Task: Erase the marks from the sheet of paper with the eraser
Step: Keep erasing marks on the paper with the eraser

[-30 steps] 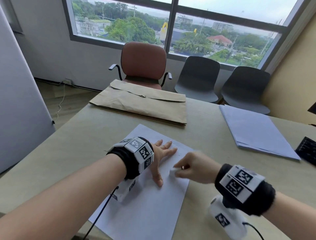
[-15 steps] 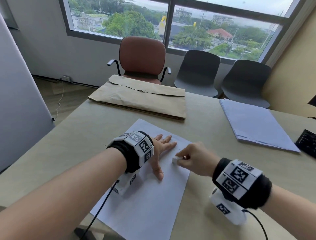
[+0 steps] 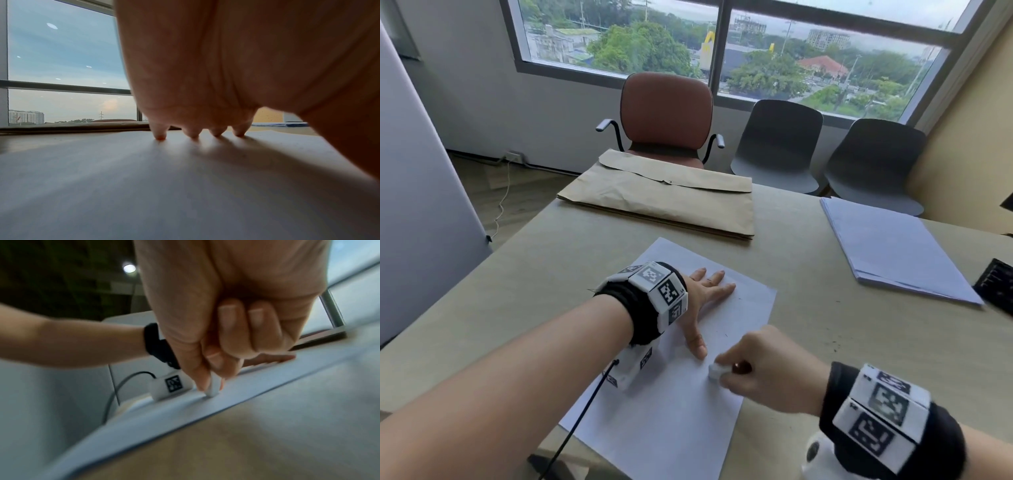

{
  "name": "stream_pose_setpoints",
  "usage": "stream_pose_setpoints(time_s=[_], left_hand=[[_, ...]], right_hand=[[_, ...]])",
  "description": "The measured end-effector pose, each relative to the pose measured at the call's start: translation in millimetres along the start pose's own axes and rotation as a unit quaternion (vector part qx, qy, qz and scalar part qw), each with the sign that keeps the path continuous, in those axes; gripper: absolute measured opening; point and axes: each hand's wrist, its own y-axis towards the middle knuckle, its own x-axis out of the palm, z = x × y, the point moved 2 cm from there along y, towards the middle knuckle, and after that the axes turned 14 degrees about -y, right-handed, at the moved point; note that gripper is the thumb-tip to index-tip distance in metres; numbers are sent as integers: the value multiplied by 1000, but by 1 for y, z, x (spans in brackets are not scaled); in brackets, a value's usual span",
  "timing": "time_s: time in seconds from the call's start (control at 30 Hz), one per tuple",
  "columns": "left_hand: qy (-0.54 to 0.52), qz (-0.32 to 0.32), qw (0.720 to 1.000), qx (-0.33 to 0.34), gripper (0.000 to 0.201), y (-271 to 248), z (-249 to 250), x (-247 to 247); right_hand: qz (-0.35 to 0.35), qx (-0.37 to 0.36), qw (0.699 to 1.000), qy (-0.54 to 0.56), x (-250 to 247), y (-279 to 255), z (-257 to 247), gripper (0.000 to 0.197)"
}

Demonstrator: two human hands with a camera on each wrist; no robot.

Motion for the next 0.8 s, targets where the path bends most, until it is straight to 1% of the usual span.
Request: stream_pose_setpoints(time_s=[0.07,0.13,0.2,0.23,0.3,0.33,0.37,0.4,0.43,0.47,0.53,0.63,0.7,0.77,0.8], left_hand=[[3,-4,1000,0,125,0,1,-1],[5,-6,1000,-3,126,-1,1,-1],[4,-4,1000,-5,126,-1,1,-1],[4,-3,1000,-6,126,-2,1,-1],[5,-3,1000,-4,125,-2,1,-1],[5,-3,1000,-4,125,-2,1,-1],[6,-3,1000,-3,125,-2,1,-1],[6,-3,1000,-3,125,-1,1,-1],[5,-3,1000,-3,126,-1,1,-1],[2,-2,1000,-4,126,-1,0,-1],[-4,-3,1000,-4,127,0,-2,0],[-5,-2,1000,-2,126,0,-2,-1],[-4,-2,1000,-1,126,0,-1,-1],[-2,-1,1000,-1,126,0,-1,-1],[-1,-2,1000,-1,126,0,-1,0]], right_hand=[[-5,12,1000,-5,-3,3,3,27],[23,39,999,-16,-6,12,12,26],[38,47,998,-22,-4,14,12,24],[35,36,998,-25,-1,12,9,24],[0,10,1000,-15,2,4,-2,22],[-20,5,1000,-4,1,2,-4,24],[-32,12,999,8,-2,4,0,30],[-28,31,999,20,-6,8,8,38],[-7,58,998,33,-12,14,19,42],[20,87,995,51,-17,21,33,39],[45,125,989,71,-26,34,53,22],[37,132,990,38,-26,47,65,30],[31,116,993,-4,-23,43,57,30],[18,56,998,-26,-15,33,42,29],[-2,25,999,-22,-12,27,34,31]])
